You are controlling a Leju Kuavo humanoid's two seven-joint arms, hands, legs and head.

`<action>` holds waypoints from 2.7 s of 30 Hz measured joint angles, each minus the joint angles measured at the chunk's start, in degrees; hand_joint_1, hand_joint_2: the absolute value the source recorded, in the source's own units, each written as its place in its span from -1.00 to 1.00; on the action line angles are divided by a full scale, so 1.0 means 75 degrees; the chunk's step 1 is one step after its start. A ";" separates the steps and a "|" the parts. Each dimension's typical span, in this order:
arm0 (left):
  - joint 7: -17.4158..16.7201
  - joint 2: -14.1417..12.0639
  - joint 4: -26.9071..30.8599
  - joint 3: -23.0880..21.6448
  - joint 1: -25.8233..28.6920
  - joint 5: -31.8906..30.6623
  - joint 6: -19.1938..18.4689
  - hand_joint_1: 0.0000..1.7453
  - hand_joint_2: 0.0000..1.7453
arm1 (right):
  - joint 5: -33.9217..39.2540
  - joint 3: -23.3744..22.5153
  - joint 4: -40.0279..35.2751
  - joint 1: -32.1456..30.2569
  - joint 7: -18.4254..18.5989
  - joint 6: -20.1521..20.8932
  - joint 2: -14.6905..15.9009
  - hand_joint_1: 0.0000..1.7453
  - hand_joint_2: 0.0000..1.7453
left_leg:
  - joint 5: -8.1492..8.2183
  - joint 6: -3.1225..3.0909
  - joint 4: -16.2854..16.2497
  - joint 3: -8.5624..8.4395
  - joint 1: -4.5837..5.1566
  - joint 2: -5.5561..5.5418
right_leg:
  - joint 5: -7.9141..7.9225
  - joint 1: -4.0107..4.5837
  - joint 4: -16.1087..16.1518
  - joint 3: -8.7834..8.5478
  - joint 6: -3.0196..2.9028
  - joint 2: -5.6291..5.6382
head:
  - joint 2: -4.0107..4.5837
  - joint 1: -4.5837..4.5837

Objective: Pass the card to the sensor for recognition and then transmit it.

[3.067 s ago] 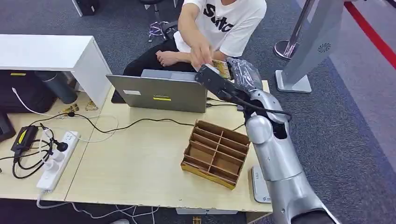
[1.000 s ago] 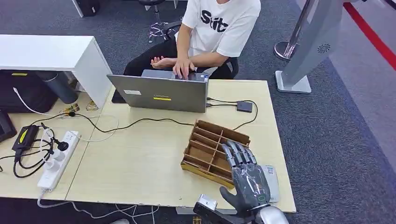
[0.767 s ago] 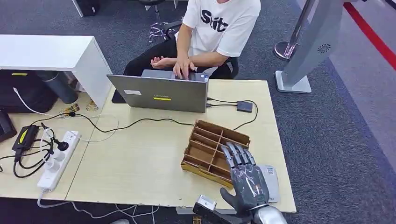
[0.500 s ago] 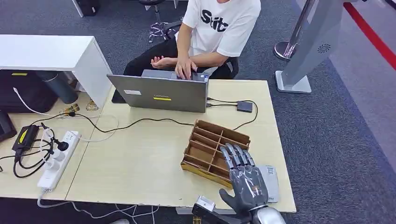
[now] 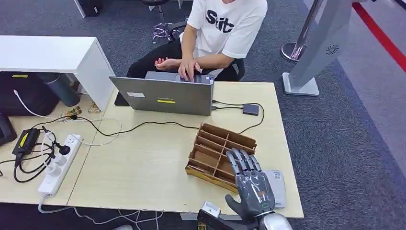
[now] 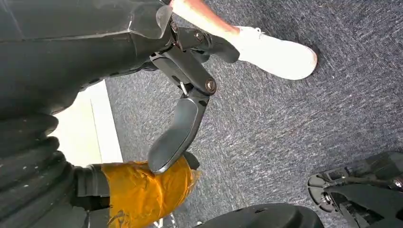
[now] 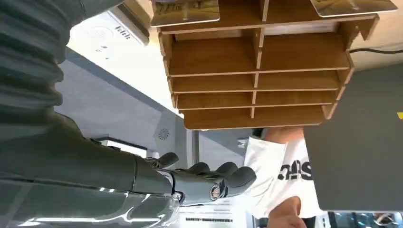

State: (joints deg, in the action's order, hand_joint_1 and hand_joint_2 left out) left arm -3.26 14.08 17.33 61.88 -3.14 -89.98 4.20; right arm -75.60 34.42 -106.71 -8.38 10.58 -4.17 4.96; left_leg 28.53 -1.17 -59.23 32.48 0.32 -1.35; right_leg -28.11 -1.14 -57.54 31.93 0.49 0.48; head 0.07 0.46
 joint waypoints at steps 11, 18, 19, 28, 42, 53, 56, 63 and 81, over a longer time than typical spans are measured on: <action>0.0003 -0.0003 0.0000 0.0000 -0.0001 0.0003 0.0015 -1.00 1.00 | 0.0009 0.0047 0.0297 -0.0001 0.0154 -0.0006 0.0082 -1.00 1.00 | 0.0000 0.0000 0.0000 0.0000 0.0001 0.0000 | 0.0000 0.0000 0.0000 0.0000 0.0000 0.0000 | 0.0000 0.0000; 0.0000 -0.0006 0.0000 0.0000 -0.0004 0.0000 0.0015 -1.00 1.00 | 0.0073 0.0102 0.0440 0.0001 0.0178 -0.0026 0.0108 -1.00 1.00 | 0.0000 0.0000 0.0000 0.0000 0.0000 0.0000 | 0.0000 0.0000 0.0000 0.0000 0.0000 0.0000 | 0.0000 0.0000; 0.0000 -0.0006 0.0000 0.0000 -0.0005 0.0000 0.0015 -1.00 1.00 | 0.0085 0.0111 0.0454 0.0002 0.0183 -0.0026 0.0108 -1.00 1.00 | 0.0000 0.0000 0.0000 0.0000 0.0000 0.0000 | 0.0000 0.0000 0.0000 0.0000 0.0000 0.0000 | 0.0000 0.0000; 0.0000 -0.0020 0.0000 0.0000 -0.0007 0.0000 0.0015 -1.00 1.00 | 0.0154 0.0140 0.0548 0.0007 0.0204 -0.0050 0.0119 -1.00 1.00 | 0.0000 0.0000 0.0000 0.0000 0.0001 0.0000 | 0.0000 0.0000 0.0000 0.0000 0.0000 0.0000 | 0.0000 0.0000; 0.0000 -0.0041 0.0000 0.0000 -0.0013 0.0000 0.0015 -1.00 1.00 | 0.0198 0.0227 0.0839 0.0128 0.0198 -0.0047 0.0119 -1.00 1.00 | 0.0000 0.0000 0.0000 0.0000 0.0000 0.0000 | 0.0000 0.0000 0.0000 0.0000 0.0000 0.0000 | 0.0000 0.0000; 0.0000 -0.0052 0.0000 0.0000 -0.0014 0.0000 0.0015 -1.00 1.00 | 0.0242 0.0303 0.1005 0.0183 0.0195 -0.0047 0.0119 -1.00 1.00 | 0.0000 0.0000 0.0000 0.0000 0.0001 0.0000 | 0.0000 0.0000 0.0000 0.0000 0.0000 0.0000 | 0.0000 0.0000; 0.0000 -0.0061 0.0000 0.0000 -0.0015 0.0000 0.0015 -1.00 1.00 | 0.0245 0.0306 0.1029 0.0184 0.0195 -0.0047 0.0122 -1.00 1.00 | 0.0000 0.0000 0.0000 0.0000 0.0000 0.0000 | 0.0000 0.0000 0.0000 0.0000 0.0000 0.0000 | 0.0000 0.0000; 0.0000 -0.0064 0.0000 0.0000 -0.0016 0.0000 0.0015 -1.00 1.00 | 0.0291 0.0315 0.1078 0.0185 0.0213 -0.0047 0.0122 -1.00 1.00 | 0.0000 0.0000 0.0000 0.0000 0.0001 0.0000 | 0.0000 0.0000 0.0000 0.0000 0.0000 0.0000 | 0.0000 0.0000; 0.0000 -0.0073 0.0000 -0.0006 -0.0020 0.0000 0.0018 -1.00 1.00 | 0.0286 0.0315 0.1314 0.0227 0.0326 -0.0023 0.0125 -1.00 1.00 | 0.0000 0.0000 0.0000 0.0000 0.0000 0.0000 | 0.0000 0.0000 0.0000 0.0000 0.0000 0.0000 | 0.0000 0.0000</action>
State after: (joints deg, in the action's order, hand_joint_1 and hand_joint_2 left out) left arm -3.26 13.53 17.33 61.83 -3.29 -89.98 4.33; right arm -73.46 36.79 -96.85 -6.67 13.03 -4.35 5.90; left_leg 28.53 -1.17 -59.24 32.47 0.33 -1.35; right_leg -28.11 -1.14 -57.53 31.93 0.49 0.48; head 0.07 0.46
